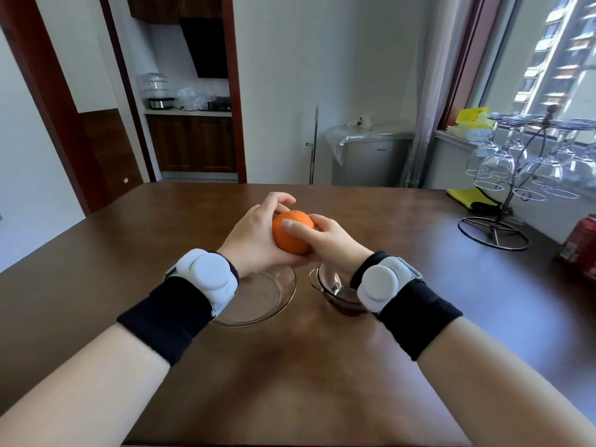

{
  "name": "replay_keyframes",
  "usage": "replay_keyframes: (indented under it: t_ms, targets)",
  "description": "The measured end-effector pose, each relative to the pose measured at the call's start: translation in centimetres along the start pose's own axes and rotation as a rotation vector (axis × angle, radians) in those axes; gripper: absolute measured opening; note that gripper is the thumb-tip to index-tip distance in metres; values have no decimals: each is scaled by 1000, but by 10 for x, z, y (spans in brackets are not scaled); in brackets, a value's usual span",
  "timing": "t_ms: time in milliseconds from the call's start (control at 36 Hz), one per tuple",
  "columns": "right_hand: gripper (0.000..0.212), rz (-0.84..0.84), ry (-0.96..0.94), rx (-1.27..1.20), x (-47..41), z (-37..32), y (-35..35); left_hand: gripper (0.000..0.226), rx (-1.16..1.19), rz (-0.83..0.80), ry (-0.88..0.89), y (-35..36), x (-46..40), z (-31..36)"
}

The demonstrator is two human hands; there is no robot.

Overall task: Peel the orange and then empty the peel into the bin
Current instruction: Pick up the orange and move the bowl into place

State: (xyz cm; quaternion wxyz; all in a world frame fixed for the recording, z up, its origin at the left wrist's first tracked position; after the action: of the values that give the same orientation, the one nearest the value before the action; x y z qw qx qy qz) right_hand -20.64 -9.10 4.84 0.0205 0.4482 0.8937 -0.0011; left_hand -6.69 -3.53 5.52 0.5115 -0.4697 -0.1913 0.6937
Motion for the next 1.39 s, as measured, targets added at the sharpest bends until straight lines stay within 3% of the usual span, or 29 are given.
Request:
replay_keyframes:
  t_ms: [222,278,389,528,861,1083,1194,1278,1389]
  targets:
    - [52,91,2,-140,9,3,-22,106,149,-62,-35,16,-5,-12]
    - [51,109,-5,-166,11,3,-29,100,68,-151,-75,23,-2,-22]
    - [48,155,-15,-210,13,3,-38,89,-222,-487,-38,37,11,-38]
    - [44,160,-21,-213,13,3,-43,89,-425,-613,5,54,16,-39]
    - [37,220,-37,-47,10,9,-61,61,-446,-596,-3,51,21,-44]
    - [32,272,-43,-17,10,11,-81,61,-479,-602,-62,36,26,-52]
    - [38,309,-66,-62,10,17,-94,73,-572,-622,-63,33,25,-53]
    - [47,361,-65,-26,13,23,-102,74,-439,-543,-81,38,22,-42]
    - [34,419,-70,36,17,29,-109,55,-325,-406,-74,48,13,-24]
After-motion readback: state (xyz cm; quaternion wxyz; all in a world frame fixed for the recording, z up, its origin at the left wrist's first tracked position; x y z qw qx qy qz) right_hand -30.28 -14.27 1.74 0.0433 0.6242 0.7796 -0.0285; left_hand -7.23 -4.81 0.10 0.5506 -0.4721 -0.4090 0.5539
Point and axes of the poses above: each hand's wrist, its own x-axis away from the middle knuckle, its own y-axis out of the palm, z = x × y, the point moved 1 cm from there along -x, towards the middle knuckle, and after that the axes turned 7 degrees about -x, right-handed, at the moved point
